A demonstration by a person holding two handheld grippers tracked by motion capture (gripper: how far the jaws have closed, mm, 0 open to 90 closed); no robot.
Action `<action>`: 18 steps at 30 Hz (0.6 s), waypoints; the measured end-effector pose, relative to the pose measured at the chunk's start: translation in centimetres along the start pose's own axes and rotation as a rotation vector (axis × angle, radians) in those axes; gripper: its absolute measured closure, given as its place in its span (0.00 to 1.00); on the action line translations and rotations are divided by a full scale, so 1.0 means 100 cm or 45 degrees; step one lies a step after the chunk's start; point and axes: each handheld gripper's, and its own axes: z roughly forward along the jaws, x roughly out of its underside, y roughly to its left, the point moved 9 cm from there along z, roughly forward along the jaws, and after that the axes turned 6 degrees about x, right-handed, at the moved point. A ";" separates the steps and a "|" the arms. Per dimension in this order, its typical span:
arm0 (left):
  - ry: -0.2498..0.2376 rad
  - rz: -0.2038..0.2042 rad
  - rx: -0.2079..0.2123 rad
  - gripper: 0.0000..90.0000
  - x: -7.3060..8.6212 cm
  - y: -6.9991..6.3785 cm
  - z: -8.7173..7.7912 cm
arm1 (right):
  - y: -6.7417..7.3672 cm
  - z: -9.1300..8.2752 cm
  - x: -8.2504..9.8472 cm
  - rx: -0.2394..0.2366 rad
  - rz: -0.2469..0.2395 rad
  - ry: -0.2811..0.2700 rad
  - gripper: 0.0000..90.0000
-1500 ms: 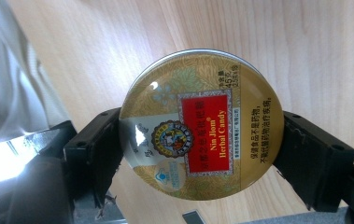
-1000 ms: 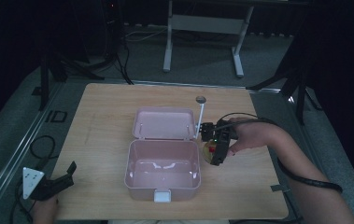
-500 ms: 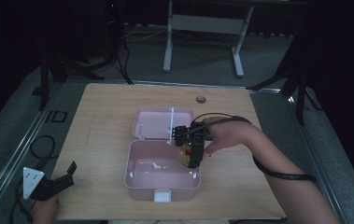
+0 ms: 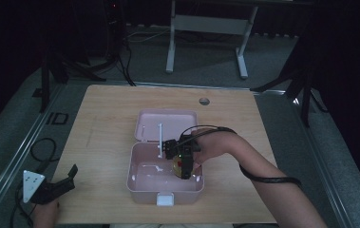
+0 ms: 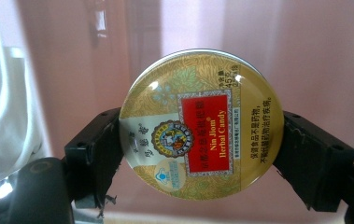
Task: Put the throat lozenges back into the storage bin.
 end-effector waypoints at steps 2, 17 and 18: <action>0.001 0.001 0.000 0.00 0.000 0.000 0.000 | 0.001 0.014 0.000 -0.011 0.000 0.020 0.22; 0.003 0.006 0.001 0.00 0.000 0.000 0.000 | 0.001 0.062 0.000 -0.064 0.052 0.054 0.22; 0.002 0.005 0.001 0.00 0.000 0.000 0.000 | 0.001 0.064 0.000 -0.061 0.048 0.059 0.22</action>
